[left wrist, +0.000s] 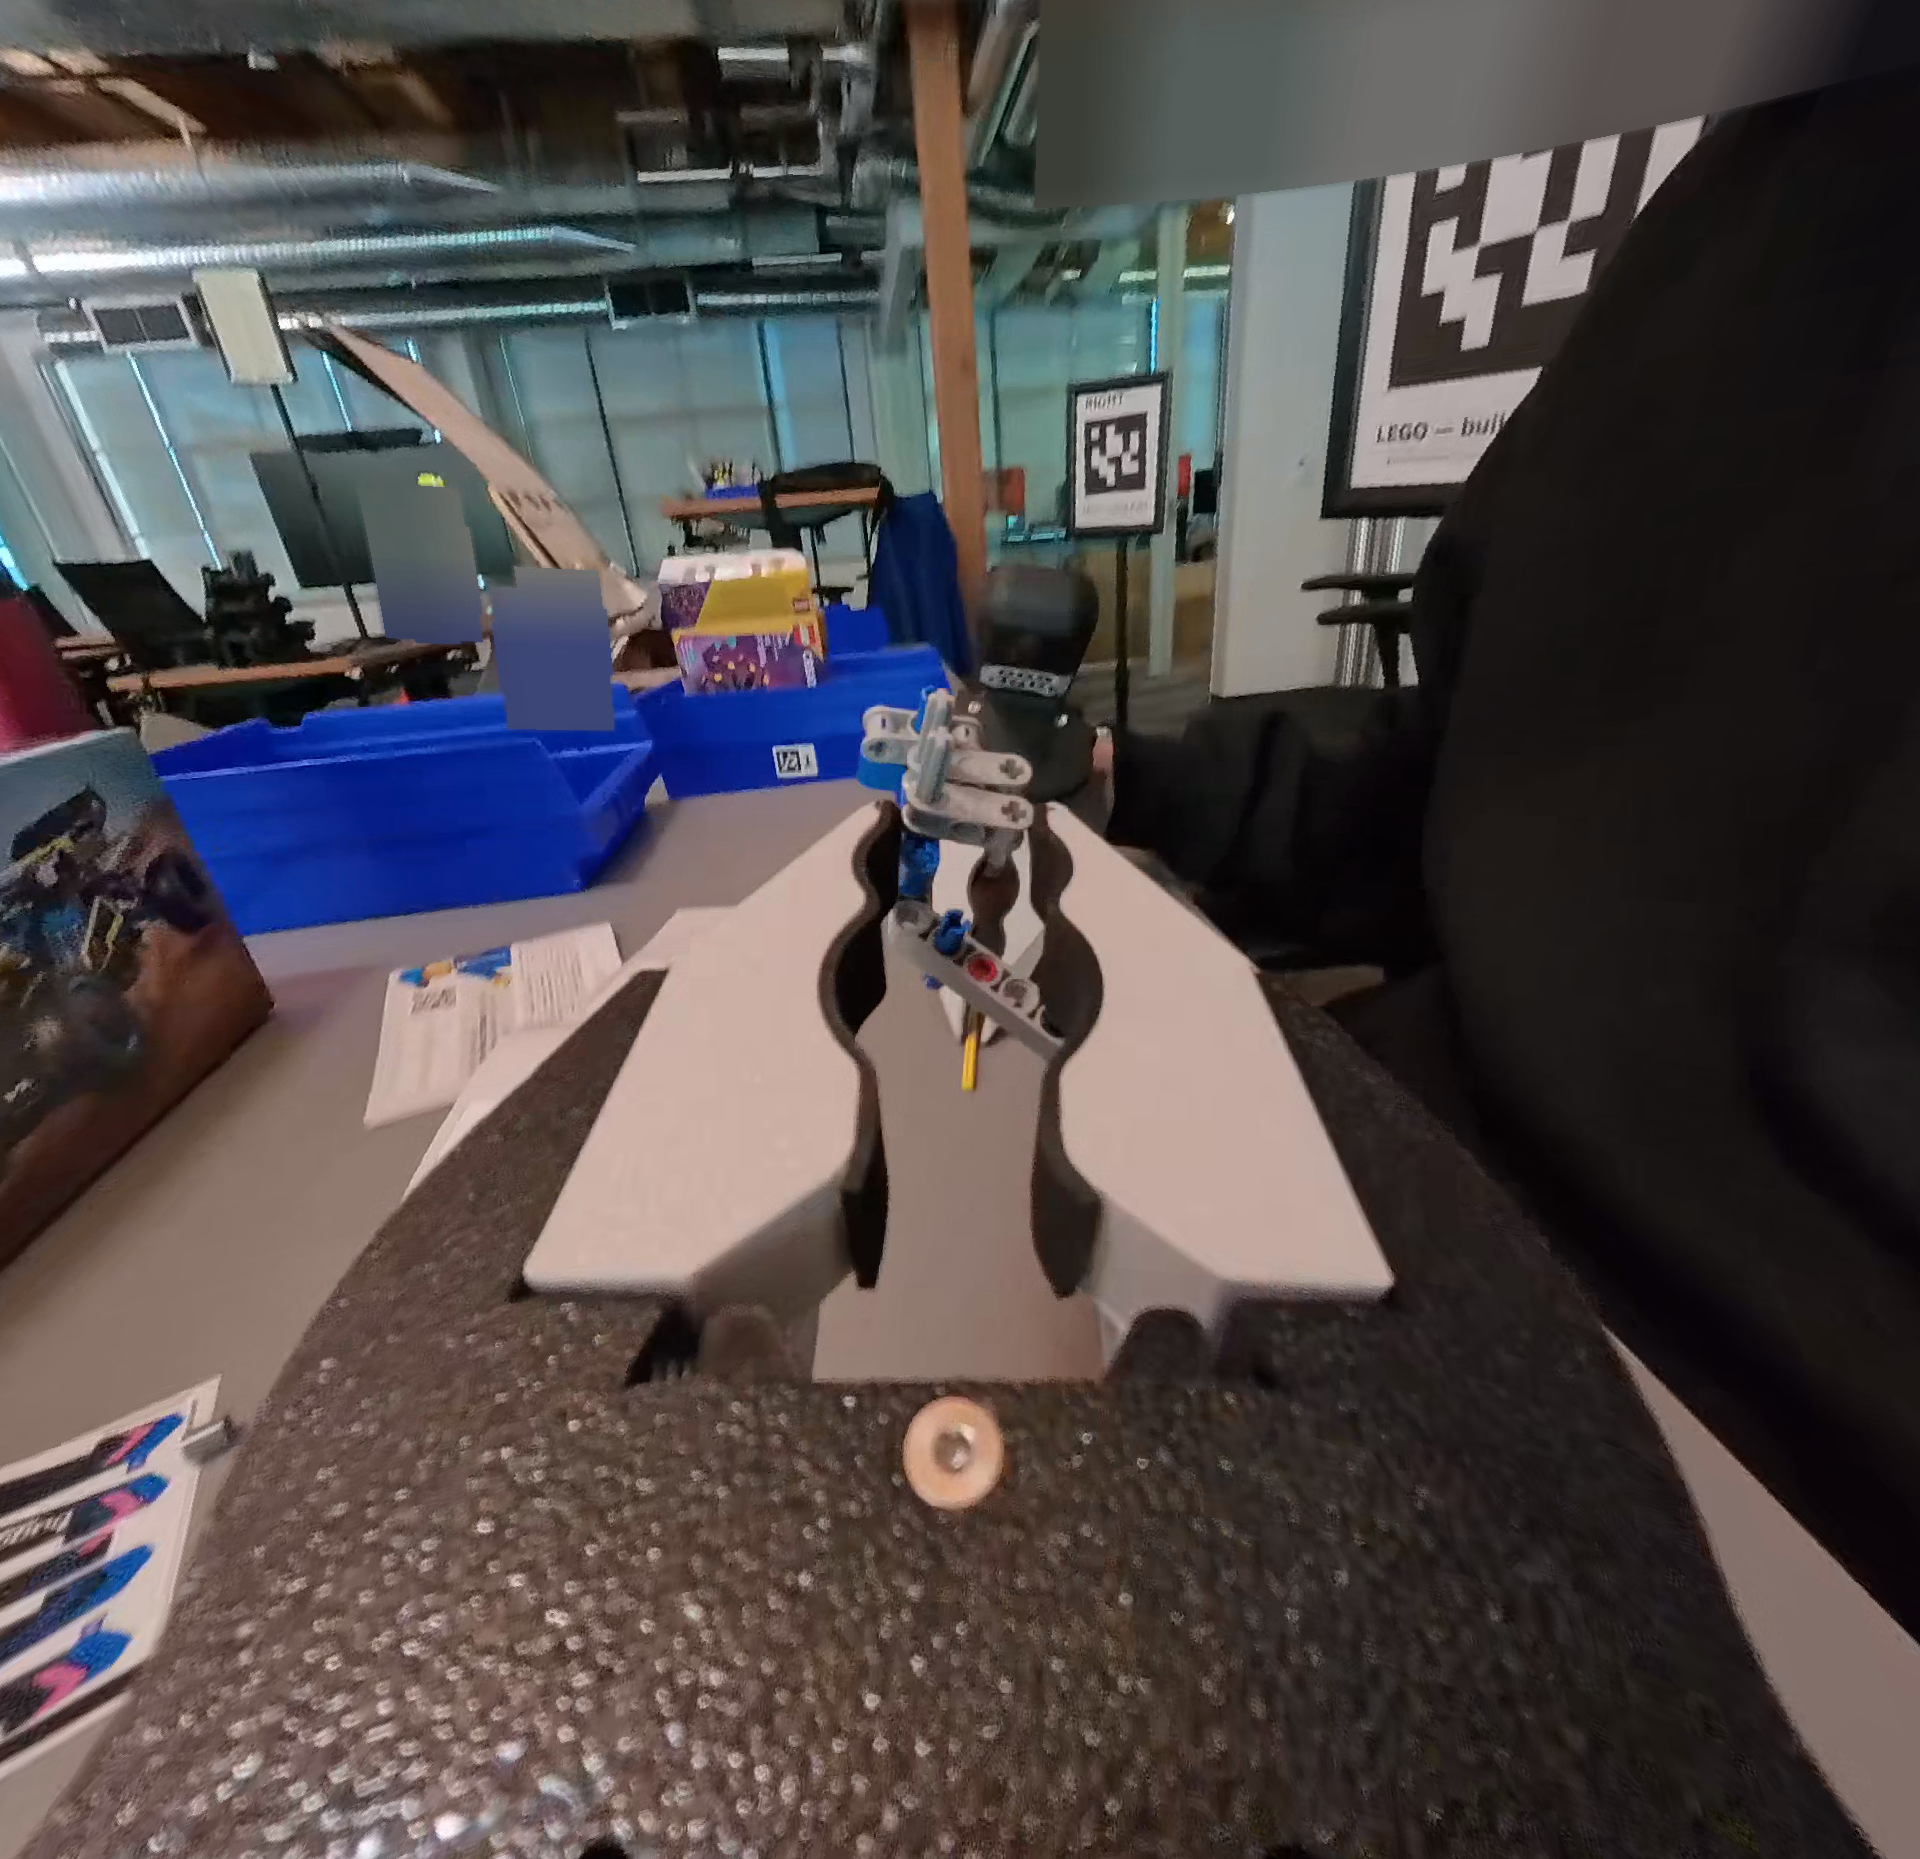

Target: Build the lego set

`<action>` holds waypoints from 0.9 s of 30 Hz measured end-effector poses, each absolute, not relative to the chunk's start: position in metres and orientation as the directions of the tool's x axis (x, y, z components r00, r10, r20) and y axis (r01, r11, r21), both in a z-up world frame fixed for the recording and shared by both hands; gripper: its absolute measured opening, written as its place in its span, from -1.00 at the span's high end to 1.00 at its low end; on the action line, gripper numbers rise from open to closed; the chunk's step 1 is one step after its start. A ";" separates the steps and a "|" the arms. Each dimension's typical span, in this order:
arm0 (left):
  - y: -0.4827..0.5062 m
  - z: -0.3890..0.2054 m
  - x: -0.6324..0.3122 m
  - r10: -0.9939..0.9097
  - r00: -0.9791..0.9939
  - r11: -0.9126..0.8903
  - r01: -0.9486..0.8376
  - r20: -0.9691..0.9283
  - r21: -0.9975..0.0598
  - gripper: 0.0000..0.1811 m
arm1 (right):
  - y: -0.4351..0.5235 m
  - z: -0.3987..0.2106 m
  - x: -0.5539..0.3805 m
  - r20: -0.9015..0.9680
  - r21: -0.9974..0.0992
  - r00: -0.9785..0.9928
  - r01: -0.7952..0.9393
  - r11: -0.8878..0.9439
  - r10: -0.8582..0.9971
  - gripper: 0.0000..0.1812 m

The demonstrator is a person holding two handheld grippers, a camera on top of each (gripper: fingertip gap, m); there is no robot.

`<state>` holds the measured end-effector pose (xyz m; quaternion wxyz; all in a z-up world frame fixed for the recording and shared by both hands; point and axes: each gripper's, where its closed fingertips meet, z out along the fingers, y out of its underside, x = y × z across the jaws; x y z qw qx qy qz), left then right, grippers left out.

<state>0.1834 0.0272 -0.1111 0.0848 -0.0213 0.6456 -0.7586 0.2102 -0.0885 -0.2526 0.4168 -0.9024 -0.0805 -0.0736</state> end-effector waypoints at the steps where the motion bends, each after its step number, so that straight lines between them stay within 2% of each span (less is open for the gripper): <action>1: 0.027 -0.110 0.183 -0.151 -0.985 -0.157 0.105 -0.081 -0.982 0.76 | -0.088 -0.253 0.210 0.198 -0.741 0.977 0.205 -0.640 0.084 0.97; 12: 0.020 -0.113 0.176 -0.147 -0.976 -0.048 0.171 -0.162 -0.984 0.77 | -0.089 -0.252 0.210 0.202 -0.740 0.976 0.208 -0.640 0.084 0.97; 14: 0.019 -0.117 0.176 -0.148 -0.972 0.005 0.184 -0.183 -0.983 0.77 | -0.089 -0.252 0.210 0.204 -0.740 0.975 0.211 -0.639 0.085 0.97; 16: 0.017 -0.128 0.178 -0.155 -0.963 0.145 0.198 -0.220 -0.969 0.77 | -0.089 -0.252 0.210 0.207 -0.740 0.975 0.212 -0.639 0.085 0.97; 18: 0.017 -0.150 0.182 -0.143 -0.943 0.399 0.223 -0.301 -0.890 0.76 | -0.089 -0.252 0.210 0.208 -0.739 0.974 0.213 -0.638 0.085 0.97; 21: 0.030 -0.189 0.188 -0.059 -0.915 0.745 0.225 -0.398 -0.628 0.76 | -0.088 -0.252 0.210 0.199 -0.740 0.976 0.207 -0.640 0.085 0.97; 24: 0.038 -0.215 0.189 0.022 -0.911 0.878 0.214 -0.411 -0.429 0.76 | -0.088 -0.252 0.210 0.201 -0.740 0.976 0.209 -0.639 0.086 0.97; 27: 0.041 -0.233 0.190 0.074 -0.906 0.923 0.220 -0.416 -0.316 0.76 | -0.088 -0.252 0.210 0.212 -0.739 0.974 0.217 -0.638 0.086 0.97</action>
